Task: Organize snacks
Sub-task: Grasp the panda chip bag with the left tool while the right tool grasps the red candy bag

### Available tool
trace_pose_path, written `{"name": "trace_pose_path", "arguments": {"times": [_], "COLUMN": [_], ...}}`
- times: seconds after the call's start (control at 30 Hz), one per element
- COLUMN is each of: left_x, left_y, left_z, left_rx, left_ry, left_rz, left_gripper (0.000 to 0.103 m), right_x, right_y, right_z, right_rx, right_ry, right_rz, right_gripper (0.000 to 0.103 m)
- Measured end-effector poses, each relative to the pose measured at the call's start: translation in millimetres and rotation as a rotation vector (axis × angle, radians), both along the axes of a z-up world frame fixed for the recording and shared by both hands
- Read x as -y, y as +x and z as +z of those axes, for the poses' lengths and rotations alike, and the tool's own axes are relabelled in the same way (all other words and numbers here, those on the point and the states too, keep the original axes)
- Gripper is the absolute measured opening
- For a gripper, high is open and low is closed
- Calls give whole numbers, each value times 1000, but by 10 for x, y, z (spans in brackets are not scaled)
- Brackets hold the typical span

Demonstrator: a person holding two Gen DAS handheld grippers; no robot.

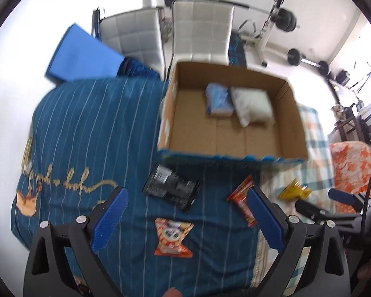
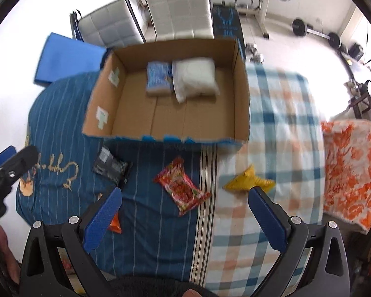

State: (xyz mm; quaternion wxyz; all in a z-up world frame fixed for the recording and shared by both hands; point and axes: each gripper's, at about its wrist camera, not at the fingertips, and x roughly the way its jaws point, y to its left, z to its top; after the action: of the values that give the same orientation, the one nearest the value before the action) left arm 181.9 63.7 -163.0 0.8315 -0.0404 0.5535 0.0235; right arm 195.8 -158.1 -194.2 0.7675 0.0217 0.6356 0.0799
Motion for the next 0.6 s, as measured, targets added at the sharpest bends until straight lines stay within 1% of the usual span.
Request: {"name": "trace_pose_path", "arguments": {"times": [0.07,0.13,0.2,0.3,0.43,0.5,0.53,0.57,0.6], "left_x": [-91,-190,-264,-370,-424,-407,-392,-372,-361], "left_y": [-75,-161,-250,-348,-406,-418,-426,-432,-441], "left_z": [-232,-558,-824,-1317,-1853,-2120,-2213,-2323,-2400], "left_rx": [-59,-138,-204,-325,-429,-481,-502,-526,-544], "left_ry": [13,26,39,26,-6,-28,-34,-50,-55], "left_rz": [17,34,48,59,50,31,20,5,1], "left_gripper": [99,98,99,98,98,98,89,78,73], "right_x": [2,-36,-86,-191,-350,-409,-427,-435,-439], "right_y": [-16,-5,13,66,130,165,180,194,204], "right_z": [-300,-650,-947,-1375,-1835,-2027,-2110,-2170,-2218], "right_rx": [-57,-120,-151,-197,-247,-273,-288,-299,-301], "right_ry": [14,-13,-37,-88,-131,-146,-152,-151,-149], "right_rz": [8,27,51,101,159,167,165,160,151], "right_gripper": [103,103,103,103,103,103,103,102,97]}}
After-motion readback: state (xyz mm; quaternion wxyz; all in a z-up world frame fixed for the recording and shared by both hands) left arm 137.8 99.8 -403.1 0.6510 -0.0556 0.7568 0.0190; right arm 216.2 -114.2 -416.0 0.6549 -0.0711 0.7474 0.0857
